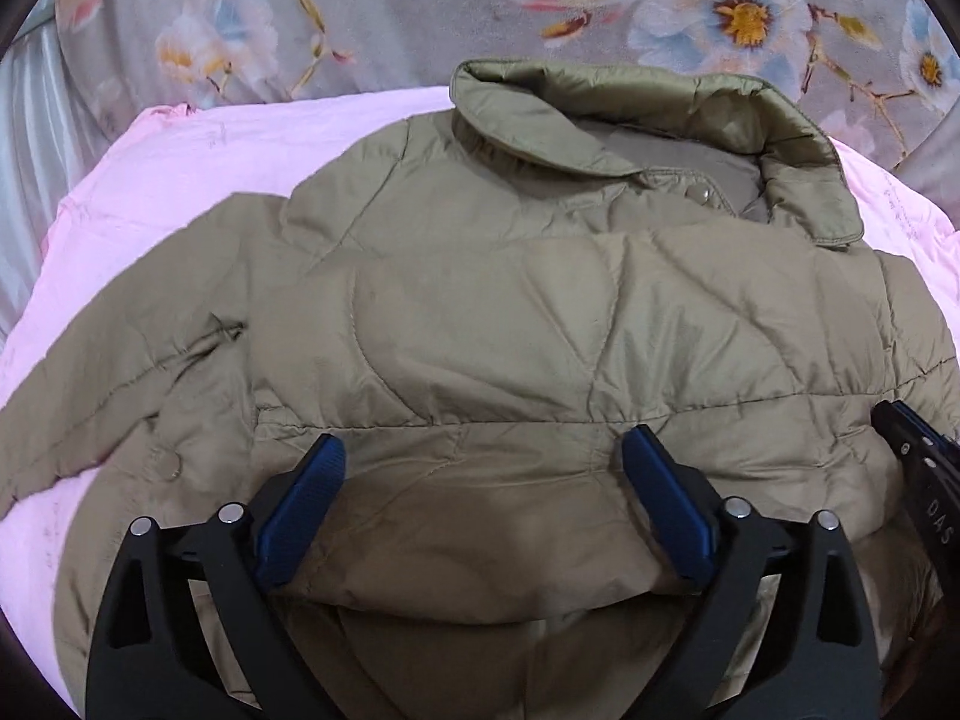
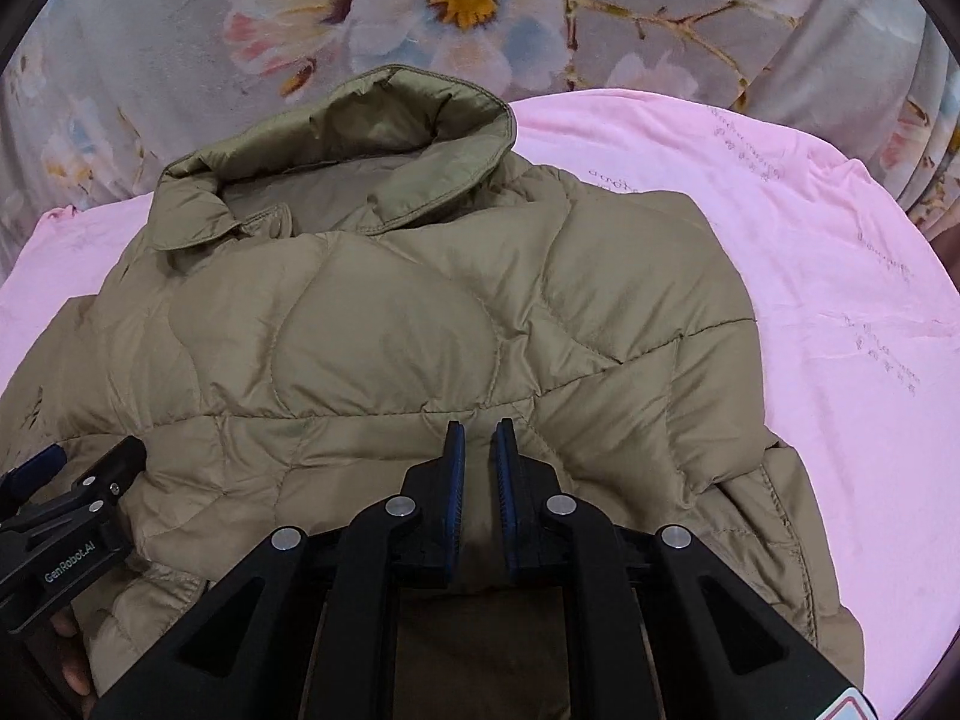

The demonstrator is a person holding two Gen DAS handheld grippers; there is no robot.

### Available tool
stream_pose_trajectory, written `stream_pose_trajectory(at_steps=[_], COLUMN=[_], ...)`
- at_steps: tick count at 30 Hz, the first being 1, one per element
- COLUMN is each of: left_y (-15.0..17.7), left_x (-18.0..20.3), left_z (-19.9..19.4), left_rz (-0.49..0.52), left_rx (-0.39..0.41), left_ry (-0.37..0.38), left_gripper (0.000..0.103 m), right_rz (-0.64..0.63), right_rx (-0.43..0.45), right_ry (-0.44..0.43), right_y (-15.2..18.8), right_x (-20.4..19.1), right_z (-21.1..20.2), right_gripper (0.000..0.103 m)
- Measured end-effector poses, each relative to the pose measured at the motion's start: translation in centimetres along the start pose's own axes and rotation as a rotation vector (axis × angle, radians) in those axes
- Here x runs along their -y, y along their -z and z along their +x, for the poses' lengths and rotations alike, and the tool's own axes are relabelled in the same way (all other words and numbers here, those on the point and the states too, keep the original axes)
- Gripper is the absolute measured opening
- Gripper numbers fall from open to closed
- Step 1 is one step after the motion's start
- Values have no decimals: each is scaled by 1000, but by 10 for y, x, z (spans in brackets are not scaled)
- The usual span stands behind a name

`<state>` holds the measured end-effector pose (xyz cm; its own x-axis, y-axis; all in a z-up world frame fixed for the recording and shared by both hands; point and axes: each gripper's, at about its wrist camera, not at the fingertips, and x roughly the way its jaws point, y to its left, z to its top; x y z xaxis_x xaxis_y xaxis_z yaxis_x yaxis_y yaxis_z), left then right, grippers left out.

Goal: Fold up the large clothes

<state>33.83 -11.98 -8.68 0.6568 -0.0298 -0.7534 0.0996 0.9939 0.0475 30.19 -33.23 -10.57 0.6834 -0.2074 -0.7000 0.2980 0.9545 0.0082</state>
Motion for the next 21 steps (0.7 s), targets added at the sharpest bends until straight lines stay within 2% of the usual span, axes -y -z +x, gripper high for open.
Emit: stream_pose_trajectory(at_steps=[8, 14, 18, 21], left_y=[2, 0, 4, 14], left_x=[7, 1, -38, -98], left_z=[7, 8, -16, -55], left_rz=[29, 1, -72, -160], left_rx=[-15, -26, -39, 3], left_ry=[-37, -13, 64, 86], left_gripper=[94, 96, 96, 96], right_rz=[-56, -76, -66, -8], right_rx=[-13, -19, -18, 41], right_ry=[69, 98, 98, 4], right_y=[1, 1, 1, 9], right_x=[-13, -16, -17, -28], right_z=[6, 7, -7, -47], right_gripper=[9, 9, 13, 14])
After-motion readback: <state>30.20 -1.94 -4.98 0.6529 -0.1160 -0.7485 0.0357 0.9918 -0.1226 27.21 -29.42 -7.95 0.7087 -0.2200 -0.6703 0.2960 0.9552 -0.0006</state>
